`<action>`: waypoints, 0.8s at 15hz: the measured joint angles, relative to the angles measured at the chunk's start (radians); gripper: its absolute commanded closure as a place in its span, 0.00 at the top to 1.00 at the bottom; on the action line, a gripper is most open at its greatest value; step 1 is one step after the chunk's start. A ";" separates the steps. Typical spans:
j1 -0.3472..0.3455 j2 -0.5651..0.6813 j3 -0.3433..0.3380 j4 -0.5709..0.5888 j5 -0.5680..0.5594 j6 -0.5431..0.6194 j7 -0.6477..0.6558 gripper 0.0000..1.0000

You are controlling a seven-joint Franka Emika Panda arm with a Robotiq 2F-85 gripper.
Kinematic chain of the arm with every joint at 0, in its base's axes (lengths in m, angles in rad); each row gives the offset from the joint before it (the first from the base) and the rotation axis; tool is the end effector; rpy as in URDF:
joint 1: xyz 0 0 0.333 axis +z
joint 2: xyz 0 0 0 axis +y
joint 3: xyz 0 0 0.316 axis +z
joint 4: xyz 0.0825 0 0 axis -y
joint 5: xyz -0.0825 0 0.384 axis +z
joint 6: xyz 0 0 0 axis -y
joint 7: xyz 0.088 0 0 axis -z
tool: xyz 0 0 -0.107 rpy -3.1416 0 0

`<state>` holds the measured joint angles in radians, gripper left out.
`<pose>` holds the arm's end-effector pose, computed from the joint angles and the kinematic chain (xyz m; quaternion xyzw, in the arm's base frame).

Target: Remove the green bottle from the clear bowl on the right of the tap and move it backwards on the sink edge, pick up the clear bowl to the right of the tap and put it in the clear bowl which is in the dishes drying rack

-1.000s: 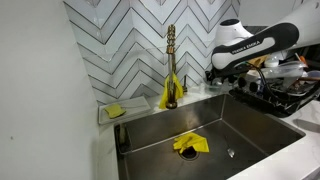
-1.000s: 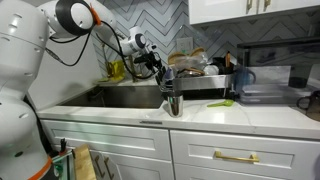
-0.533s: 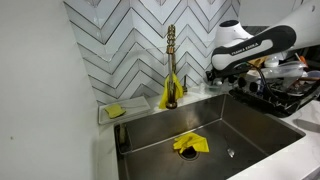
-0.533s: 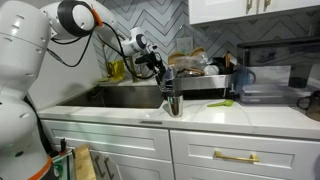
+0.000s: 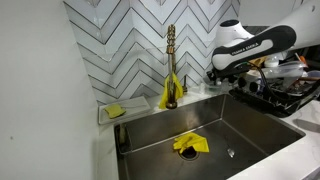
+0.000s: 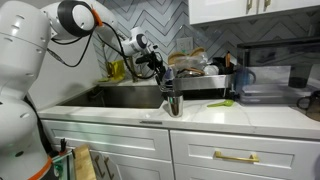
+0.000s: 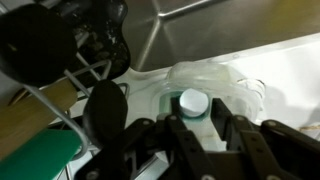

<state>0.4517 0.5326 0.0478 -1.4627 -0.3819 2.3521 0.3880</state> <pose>0.6514 0.3418 0.4120 0.9612 0.1561 0.2206 0.0559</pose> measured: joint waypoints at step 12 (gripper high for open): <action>0.000 0.001 -0.005 0.012 0.000 0.000 0.000 0.07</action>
<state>0.4517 0.5332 0.0432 -1.4508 -0.3819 2.3520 0.3885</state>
